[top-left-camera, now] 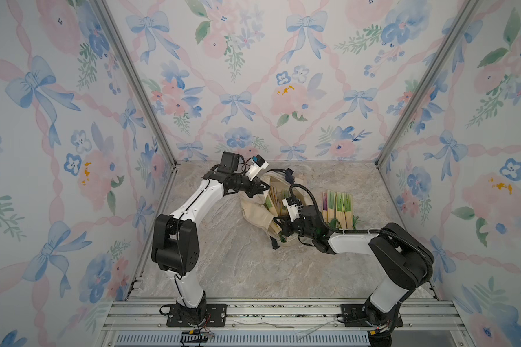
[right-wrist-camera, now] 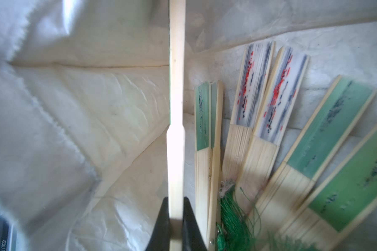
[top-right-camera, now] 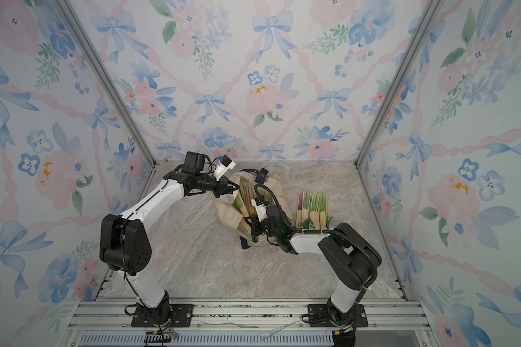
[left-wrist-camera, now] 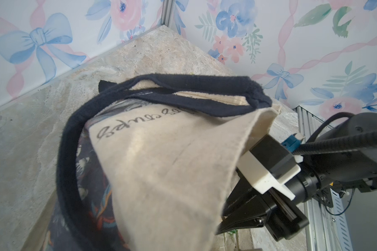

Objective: Take out the folding fans from the tote bags
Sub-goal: Pick up the folding fan from the canvas bag.

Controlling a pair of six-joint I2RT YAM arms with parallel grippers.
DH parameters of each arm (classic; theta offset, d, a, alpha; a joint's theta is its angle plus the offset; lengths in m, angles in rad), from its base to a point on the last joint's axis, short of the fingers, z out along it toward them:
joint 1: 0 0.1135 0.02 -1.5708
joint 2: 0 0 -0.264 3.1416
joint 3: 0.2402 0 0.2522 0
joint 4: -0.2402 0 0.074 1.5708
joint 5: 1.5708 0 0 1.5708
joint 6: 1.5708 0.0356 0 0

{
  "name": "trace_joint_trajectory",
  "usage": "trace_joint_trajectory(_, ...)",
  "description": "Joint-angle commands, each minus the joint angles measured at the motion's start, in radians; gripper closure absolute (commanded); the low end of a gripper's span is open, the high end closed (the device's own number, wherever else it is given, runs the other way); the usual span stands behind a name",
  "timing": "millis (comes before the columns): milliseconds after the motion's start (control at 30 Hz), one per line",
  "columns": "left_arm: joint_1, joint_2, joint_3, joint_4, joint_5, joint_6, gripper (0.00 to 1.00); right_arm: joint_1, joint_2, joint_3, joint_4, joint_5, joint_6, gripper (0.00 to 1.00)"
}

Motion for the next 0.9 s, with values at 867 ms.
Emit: trace_joint_trajectory(867,0.04,0.049,0.08,0.013,0.034,-0.023,1.0,-0.068,-0.822,-0.265,-0.378,-0.079,-0.172,1.0)
